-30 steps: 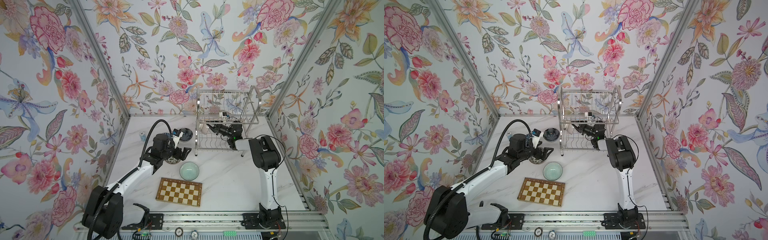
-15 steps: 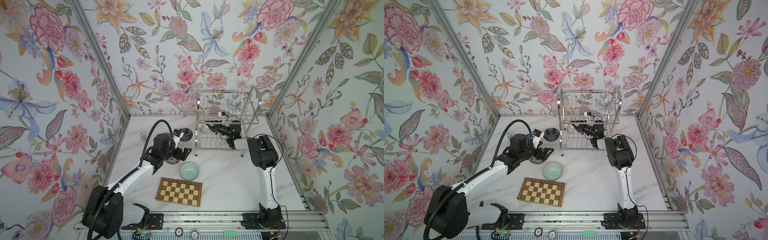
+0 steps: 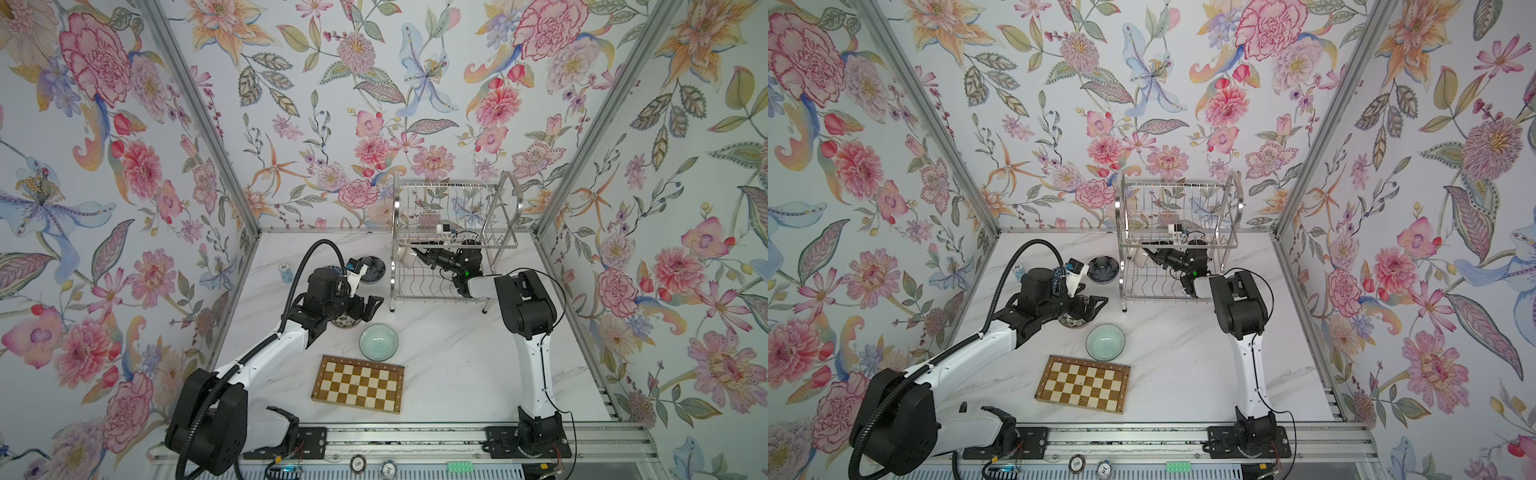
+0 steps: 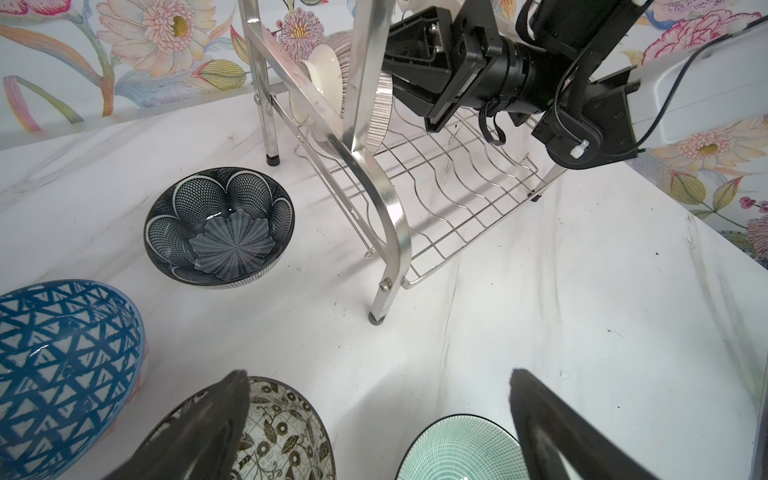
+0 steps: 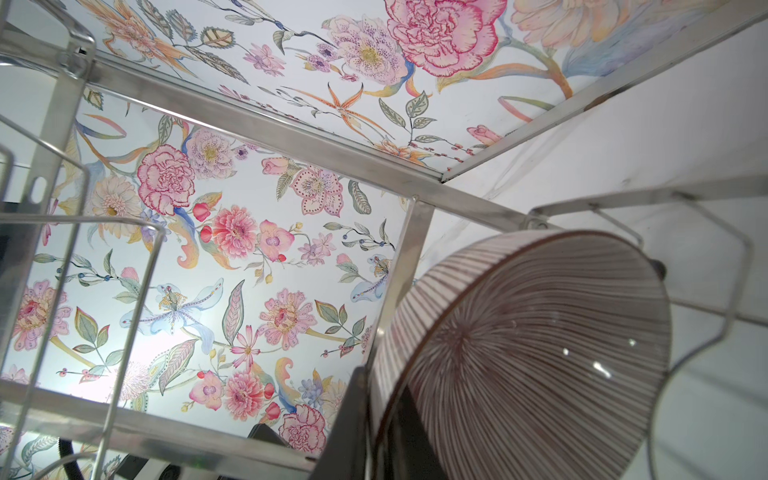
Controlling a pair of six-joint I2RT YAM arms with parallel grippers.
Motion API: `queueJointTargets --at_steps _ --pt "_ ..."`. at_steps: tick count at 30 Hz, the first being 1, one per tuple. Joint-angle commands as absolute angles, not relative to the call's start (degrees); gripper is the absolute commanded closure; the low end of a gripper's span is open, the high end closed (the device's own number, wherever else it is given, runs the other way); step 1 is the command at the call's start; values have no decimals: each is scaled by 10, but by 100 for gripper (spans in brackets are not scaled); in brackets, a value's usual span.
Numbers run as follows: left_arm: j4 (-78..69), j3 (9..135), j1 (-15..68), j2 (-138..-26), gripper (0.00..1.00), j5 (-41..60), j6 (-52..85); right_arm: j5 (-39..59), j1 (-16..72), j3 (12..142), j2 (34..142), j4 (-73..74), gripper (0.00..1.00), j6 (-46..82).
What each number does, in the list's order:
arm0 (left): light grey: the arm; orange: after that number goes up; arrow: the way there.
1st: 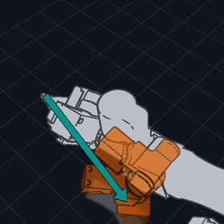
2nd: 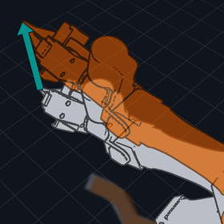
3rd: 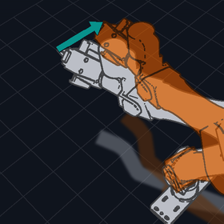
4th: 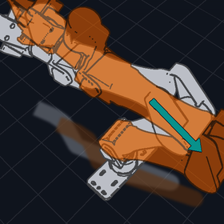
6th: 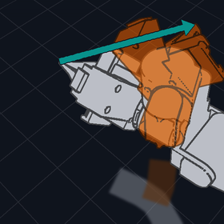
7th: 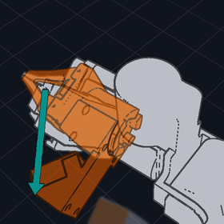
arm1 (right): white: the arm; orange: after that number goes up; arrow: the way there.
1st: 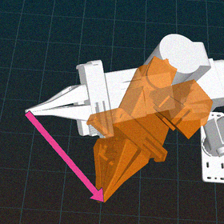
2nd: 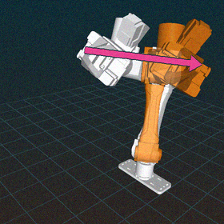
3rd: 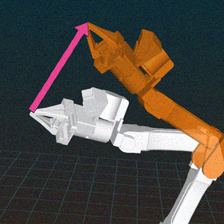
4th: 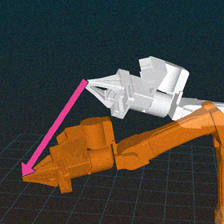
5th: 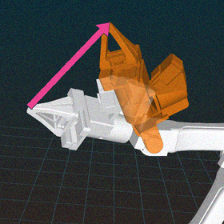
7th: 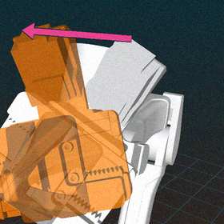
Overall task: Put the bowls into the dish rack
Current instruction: 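Lower the pink-striped bowl upright into the rack slots with the right gripper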
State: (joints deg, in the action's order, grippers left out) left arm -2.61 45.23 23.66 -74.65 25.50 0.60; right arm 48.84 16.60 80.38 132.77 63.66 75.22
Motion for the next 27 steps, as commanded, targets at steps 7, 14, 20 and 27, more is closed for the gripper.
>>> queueJointTargets --at_steps 7,14,20,27 --pt "-17 462 243 -753 1 258 -5 490 160 823 1324 633 86 725" --pt "-15 462 244 -754 1 257 -7 489 160 820 1321 629 82 722" --pt "-13 463 245 -755 1 256 -8 488 160 819 1314 627 79 720" --pt "-13 465 245 -755 1 250 -6 479 161 804 1300 633 76 721"
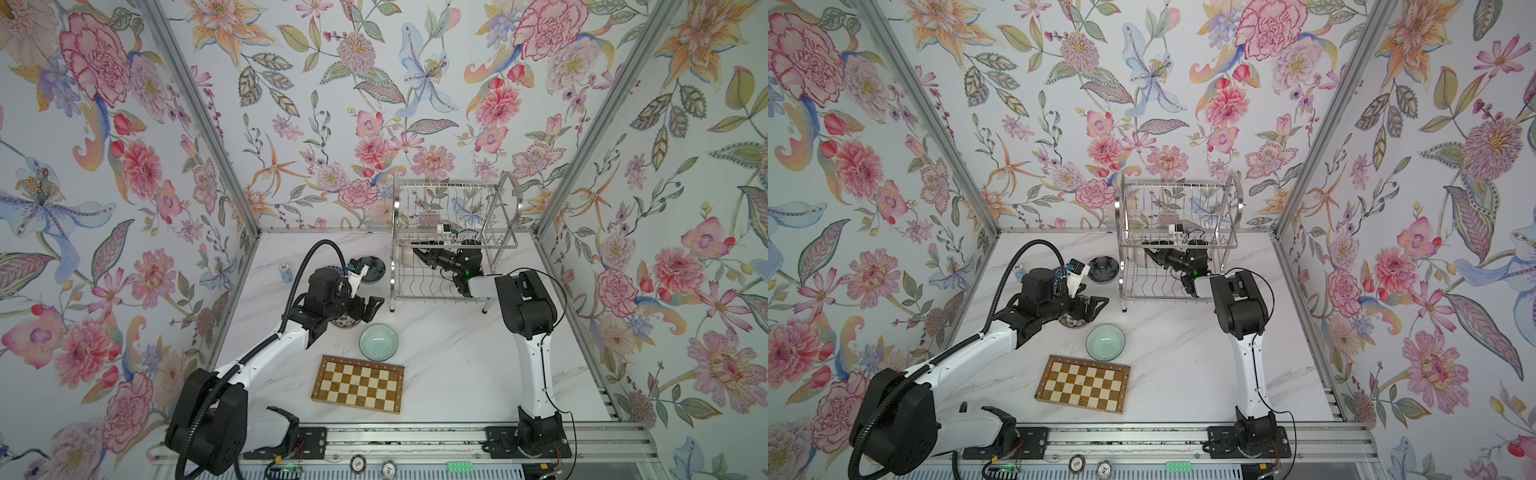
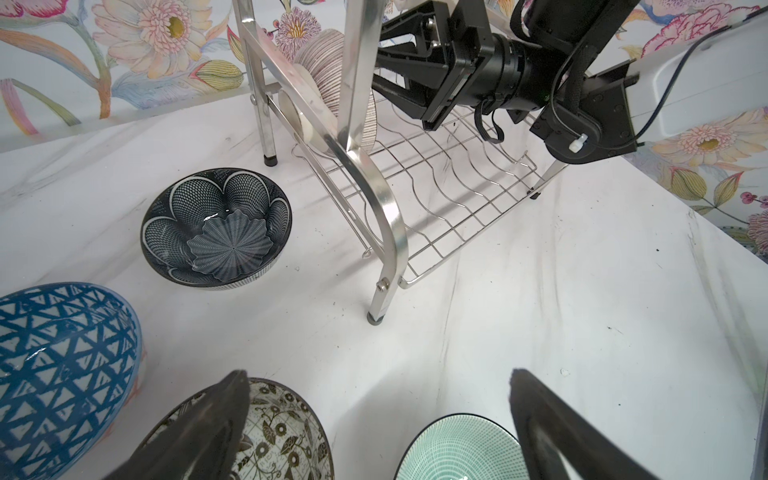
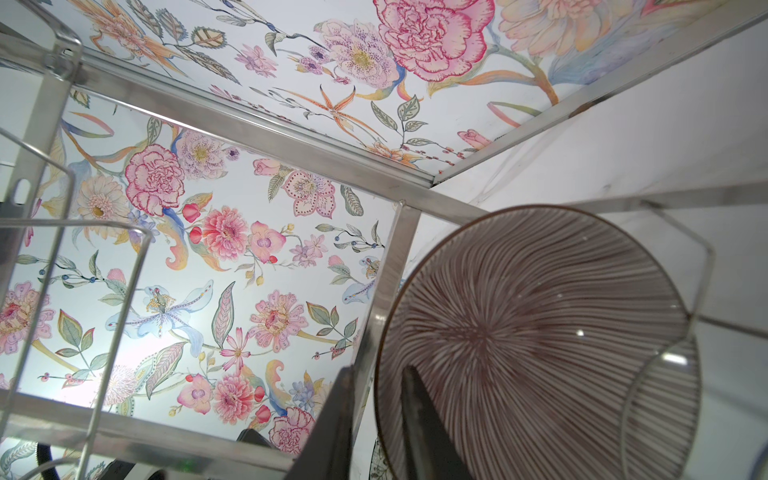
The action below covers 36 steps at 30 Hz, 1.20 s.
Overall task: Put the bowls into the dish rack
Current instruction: 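Lower the pink-striped bowl upright into the rack slots with the right gripper, then open the right gripper and draw it back out of the rack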
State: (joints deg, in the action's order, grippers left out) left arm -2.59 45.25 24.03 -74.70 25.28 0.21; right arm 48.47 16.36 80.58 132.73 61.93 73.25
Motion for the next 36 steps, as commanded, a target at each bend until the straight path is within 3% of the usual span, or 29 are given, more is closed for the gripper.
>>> queueJointTargets --at_steps 1,36 --pt "-12 465 245 -755 1 250 -7 477 161 800 1296 634 76 721" --pt "-2 470 250 -742 1 202 -5 431 174 580 1156 707 58 707"
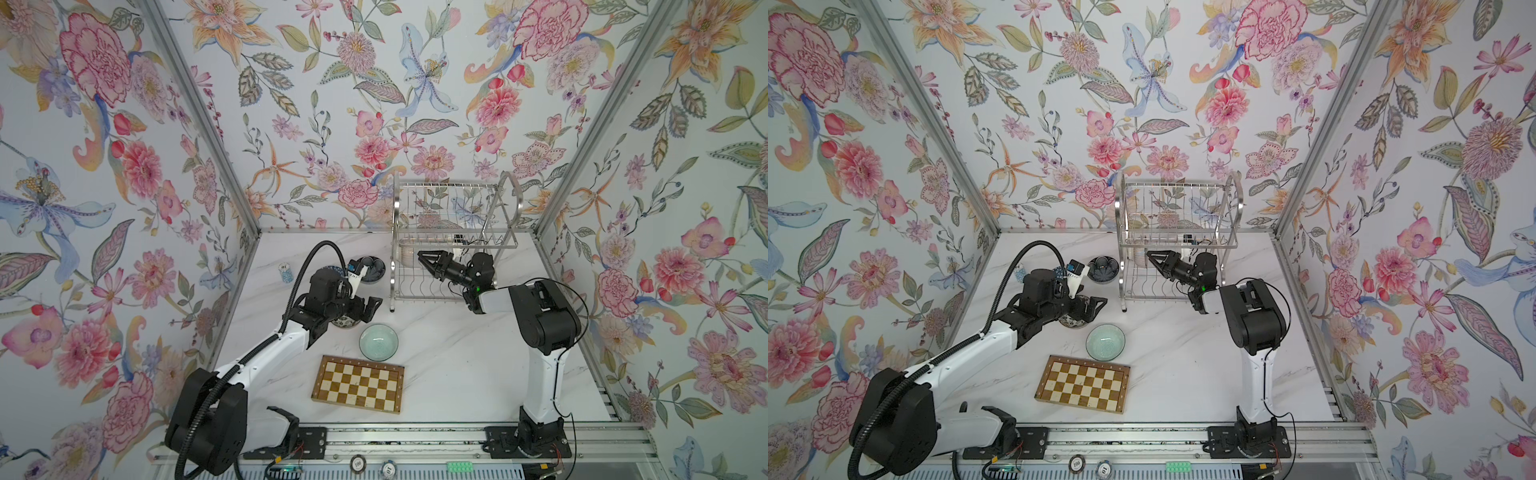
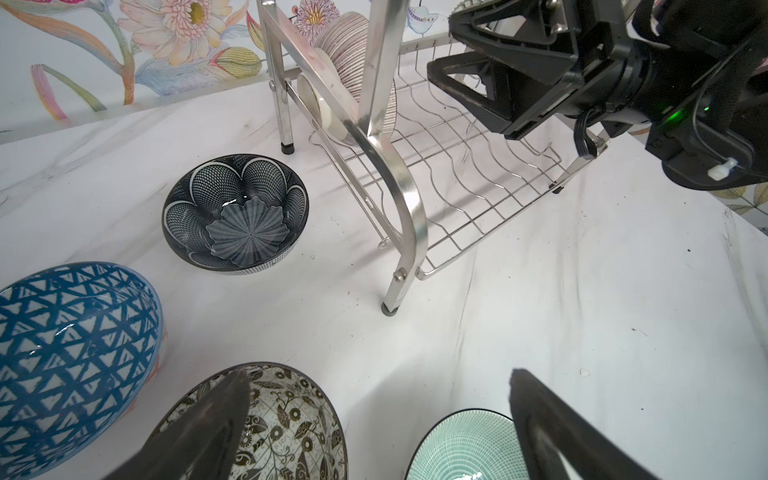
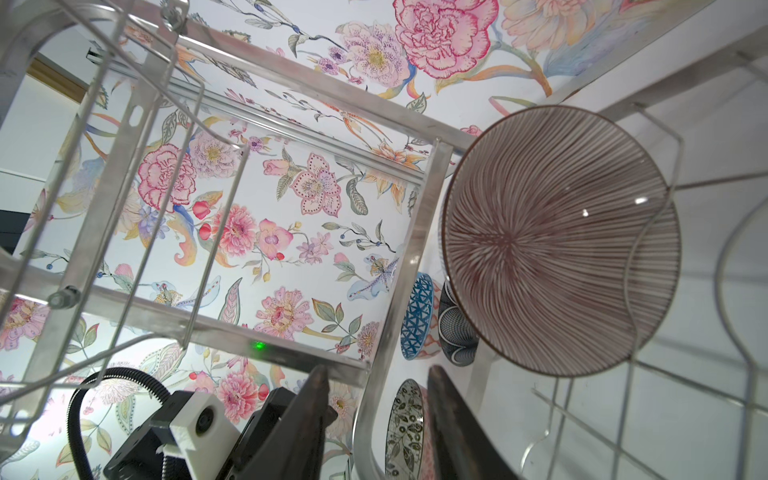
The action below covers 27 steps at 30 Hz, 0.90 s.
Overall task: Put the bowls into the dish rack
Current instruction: 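Open the right gripper and draw it back out of the rack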
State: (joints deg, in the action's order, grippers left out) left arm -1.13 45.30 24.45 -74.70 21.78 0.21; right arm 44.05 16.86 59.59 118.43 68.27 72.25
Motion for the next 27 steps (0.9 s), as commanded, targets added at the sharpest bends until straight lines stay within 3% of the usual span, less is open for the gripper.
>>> queueJointTargets --at_steps 1,21,27 --pt "-1 471 250 -742 1 200 -6 429 175 573 1151 709 57 706" --pt "-4 469 257 -735 1 135 -2 347 198 368 988 693 38 643" --pt "0 471 263 -734 1 118 7 307 208 312 904 606 36 576"
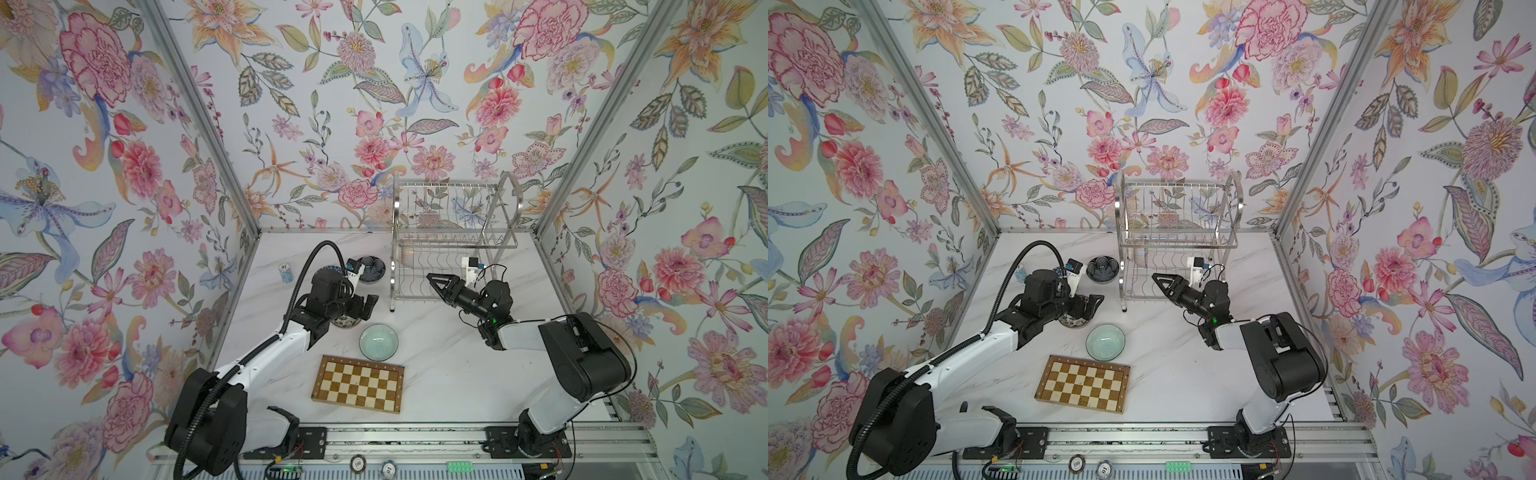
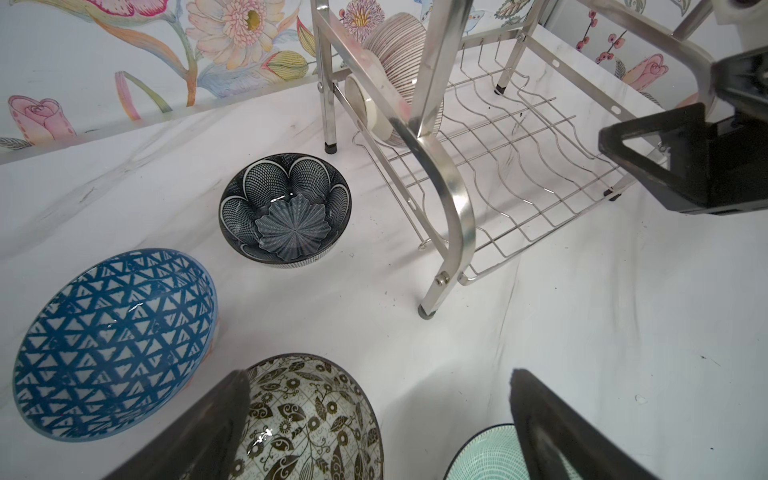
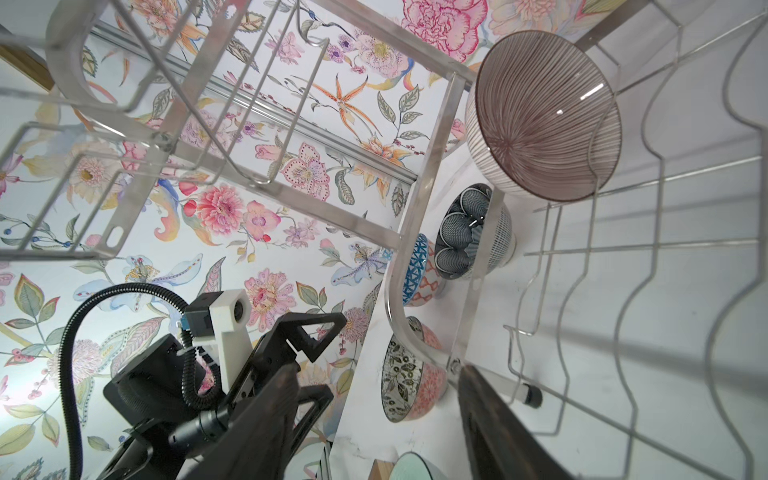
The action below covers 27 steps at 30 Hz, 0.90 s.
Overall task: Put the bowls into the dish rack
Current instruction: 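Open the right gripper and draw it back out of the rack, then move the right gripper over the mint-green bowl and lower onto its rim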
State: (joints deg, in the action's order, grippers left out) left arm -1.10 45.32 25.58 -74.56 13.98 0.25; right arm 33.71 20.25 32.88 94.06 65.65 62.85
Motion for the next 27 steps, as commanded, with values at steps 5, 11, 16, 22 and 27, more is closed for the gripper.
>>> queueJointTargets --at_steps 5,11,16,22,27 --pt "28 489 275 -730 1 95 21 207 255 317 796 355 36 403" --pt "125 534 288 -720 1 73 48 86 311 335 727 186 37 278" --pt "190 531 288 -688 1 68 95 41 360 340 716 152 37 251" --pt "256 513 288 -650 1 65 146 7 423 402 763 69 38 207" --pt "315 526 279 -650 1 45 115 -19 474 465 818 -3 40 191"
